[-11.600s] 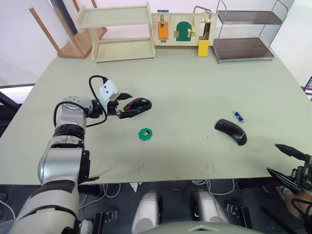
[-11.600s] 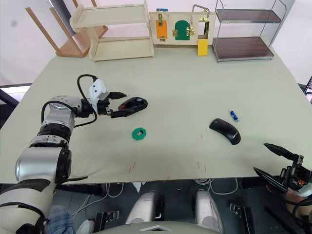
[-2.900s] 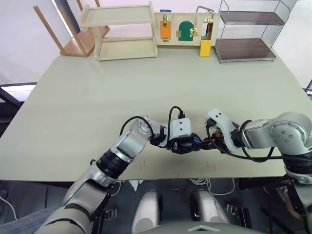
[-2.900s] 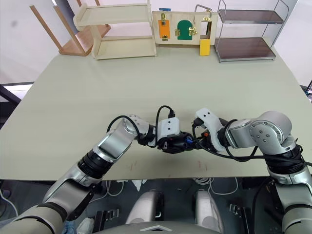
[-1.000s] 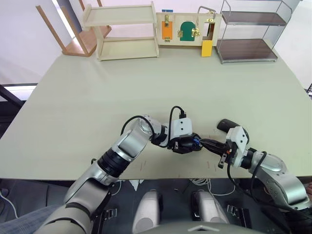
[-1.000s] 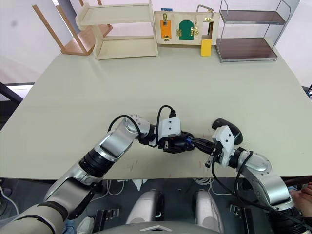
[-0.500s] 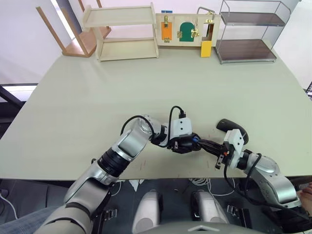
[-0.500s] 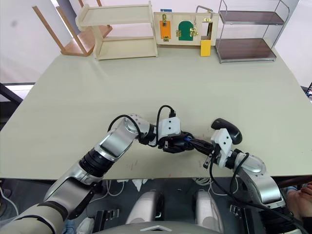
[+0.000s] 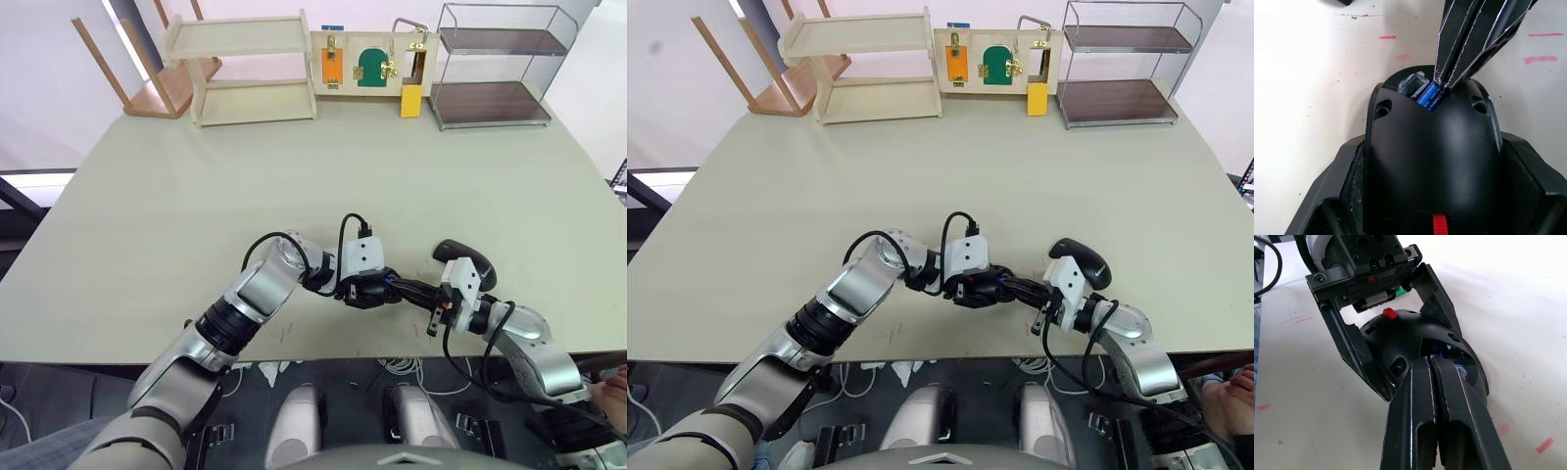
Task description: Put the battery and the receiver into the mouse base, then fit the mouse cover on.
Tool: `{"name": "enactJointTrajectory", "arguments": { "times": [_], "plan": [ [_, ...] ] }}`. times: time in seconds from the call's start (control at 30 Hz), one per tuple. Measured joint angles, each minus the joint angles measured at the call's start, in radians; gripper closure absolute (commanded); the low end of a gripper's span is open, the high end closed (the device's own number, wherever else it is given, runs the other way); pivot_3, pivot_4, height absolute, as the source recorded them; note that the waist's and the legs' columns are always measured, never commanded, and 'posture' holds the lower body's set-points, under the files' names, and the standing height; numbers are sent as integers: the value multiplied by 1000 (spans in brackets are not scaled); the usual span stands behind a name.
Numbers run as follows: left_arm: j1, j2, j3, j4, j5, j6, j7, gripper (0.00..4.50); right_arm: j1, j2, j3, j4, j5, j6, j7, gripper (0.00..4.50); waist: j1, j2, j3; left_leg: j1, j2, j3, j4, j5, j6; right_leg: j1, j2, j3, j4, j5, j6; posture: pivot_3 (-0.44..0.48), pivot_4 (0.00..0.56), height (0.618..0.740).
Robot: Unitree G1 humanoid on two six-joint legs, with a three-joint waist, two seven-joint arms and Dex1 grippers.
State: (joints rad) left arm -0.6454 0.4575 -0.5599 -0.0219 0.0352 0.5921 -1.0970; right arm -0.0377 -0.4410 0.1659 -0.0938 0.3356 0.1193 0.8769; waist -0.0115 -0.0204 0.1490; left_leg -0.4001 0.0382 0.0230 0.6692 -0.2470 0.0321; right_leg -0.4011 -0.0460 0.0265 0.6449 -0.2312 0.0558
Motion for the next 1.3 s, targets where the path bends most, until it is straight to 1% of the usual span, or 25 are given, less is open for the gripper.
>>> {"name": "enactJointTrajectory", "arguments": {
  "times": [0.2, 0.63, 0.73, 0.93, 1.07, 1.17, 1.3],
  "plan": [
    [2, -1, 0, 3, 1, 4, 2, 1577, -28, -2, 11, 38, -10, 23, 9, 4443, -1, -1, -2, 3, 0, 0, 0, 0, 0, 3, 0, 0, -1, 0, -1, 0, 150, 740],
    [2, -1, -1, 6, 1, 3, 2, 1577, -33, -1, 12, 45, -13, 20, 17, 4443, -2, -2, -4, 3, 1, -1, -1, 0, 0, 3, 0, 0, -1, 0, -1, 0, 150, 740],
    [2, -2, -2, 5, 1, 0, 2, 1577, -18, 1, 1, 31, -19, -16, 0, 4443, -1, -2, -4, 3, 1, -1, -1, 0, 0, 3, 0, -1, -1, 0, -1, 0, 150, 740],
    [2, -4, -2, 4, 1, -1, 2, 1577, 16, -7, -23, 3, -13, -21, -7, 4443, 0, -2, -4, 2, 1, -1, -1, 0, 0, 3, 0, -1, -2, 0, -1, 0, 150, 740],
    [2, -5, -2, 4, 1, -3, 2, 1577, 40, -29, -37, -9, 1, -28, 15, 4443, 0, -1, -3, 1, 1, -1, -1, 0, 0, 2, -1, -1, -2, 0, -1, 0, 150, 740],
    [2, -7, -1, 4, 1, -9, 2, 1577, 95, -50, -87, -7, 41, -61, 67, 4443, 1, 1, 0, 1, 0, 0, -1, 0, 0, 2, -1, 0, -2, 0, -1, 0, 150, 740],
    [2, -10, -1, 4, 1, -11, 2, 1577, 127, -75, -128, -11, 55, -108, 104, 4443, 3, 2, 1, 0, 0, -1, -1, 0, 0, 2, -1, -1, -2, -1, -1, 0, 150, 740]
  ]
}}
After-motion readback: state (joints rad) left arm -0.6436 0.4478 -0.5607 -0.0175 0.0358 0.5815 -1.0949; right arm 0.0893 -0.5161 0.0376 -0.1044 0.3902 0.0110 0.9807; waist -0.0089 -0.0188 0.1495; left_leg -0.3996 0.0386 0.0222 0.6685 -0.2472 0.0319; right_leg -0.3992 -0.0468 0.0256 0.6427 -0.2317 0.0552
